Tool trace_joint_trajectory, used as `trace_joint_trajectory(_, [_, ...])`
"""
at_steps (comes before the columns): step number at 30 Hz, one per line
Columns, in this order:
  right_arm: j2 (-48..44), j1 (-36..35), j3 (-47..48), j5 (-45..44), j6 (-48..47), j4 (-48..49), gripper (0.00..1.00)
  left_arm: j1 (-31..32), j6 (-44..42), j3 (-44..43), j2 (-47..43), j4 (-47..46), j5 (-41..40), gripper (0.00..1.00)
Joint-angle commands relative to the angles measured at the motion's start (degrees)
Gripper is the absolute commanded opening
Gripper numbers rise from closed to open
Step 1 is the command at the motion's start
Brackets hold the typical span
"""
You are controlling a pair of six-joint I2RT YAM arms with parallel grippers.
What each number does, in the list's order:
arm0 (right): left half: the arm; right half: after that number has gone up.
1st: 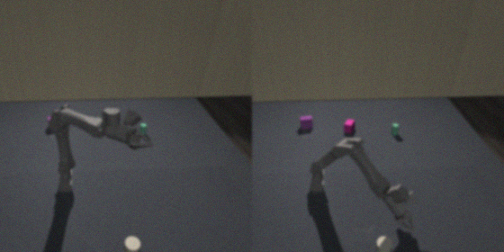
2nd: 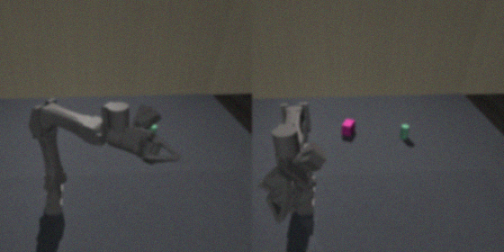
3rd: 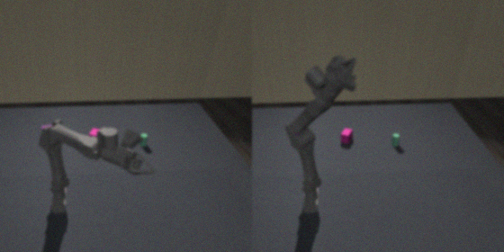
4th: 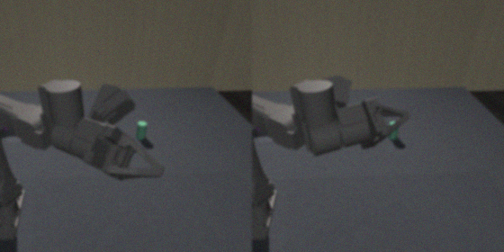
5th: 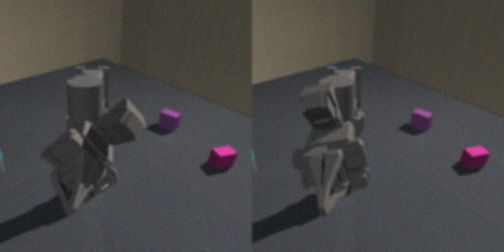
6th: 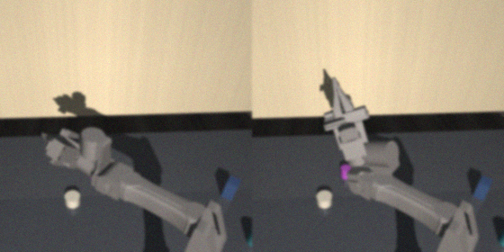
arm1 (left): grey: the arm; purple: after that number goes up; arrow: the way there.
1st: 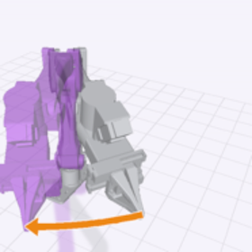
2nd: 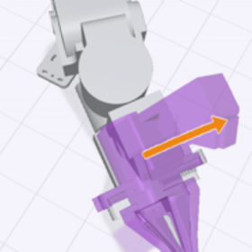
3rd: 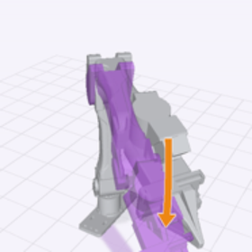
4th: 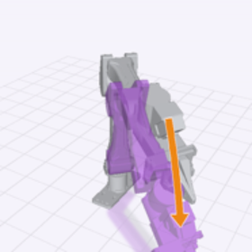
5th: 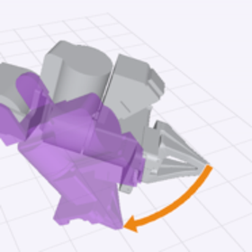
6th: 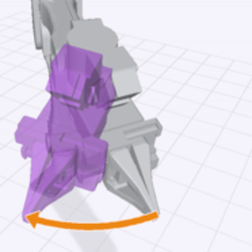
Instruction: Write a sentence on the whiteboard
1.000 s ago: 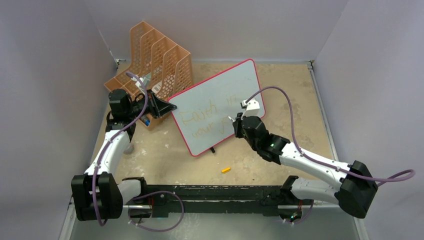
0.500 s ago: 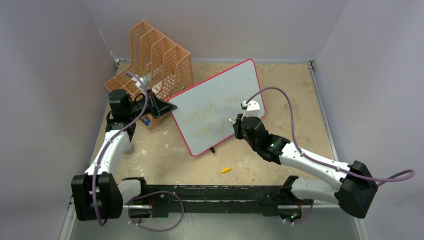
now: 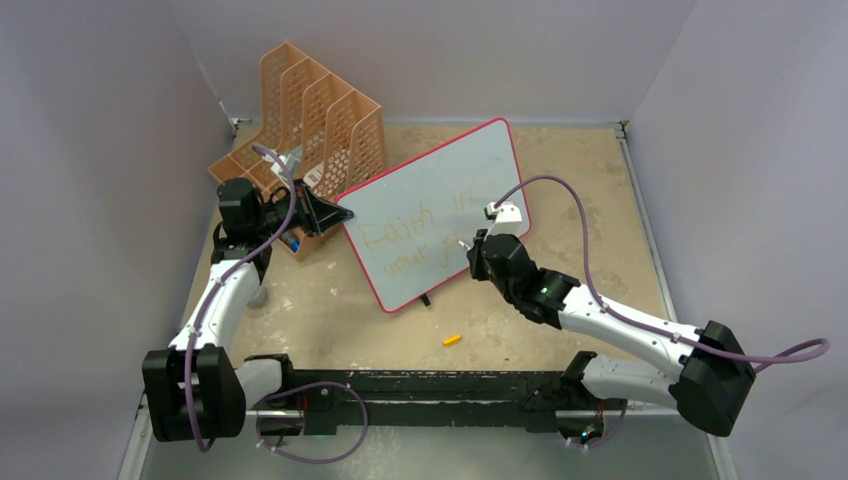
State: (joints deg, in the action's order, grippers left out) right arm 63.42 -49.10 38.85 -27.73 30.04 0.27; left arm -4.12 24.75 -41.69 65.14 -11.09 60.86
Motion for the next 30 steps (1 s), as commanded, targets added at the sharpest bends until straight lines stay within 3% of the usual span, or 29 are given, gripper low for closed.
trace_joint_trajectory(1, [0.35, 0.23, -0.35, -2.35, 2.0, -0.19, 0.0, -0.49, -5.32, -2.03, -0.02, -0.74, -1.86, 0.0])
trace_joint_trajectory(14, [-0.89, 0.71, 0.0, -6.43, 0.63, 0.62, 0.0, -0.45, -5.59, -1.99, -0.02, -0.45, -1.72, 0.0])
trace_joint_trajectory(30, [-1.75, 0.79, 0.97, -4.99, -2.72, 5.0, 0.0, -0.45, -5.5, -1.99, 0.07, -0.55, -1.67, 0.0])
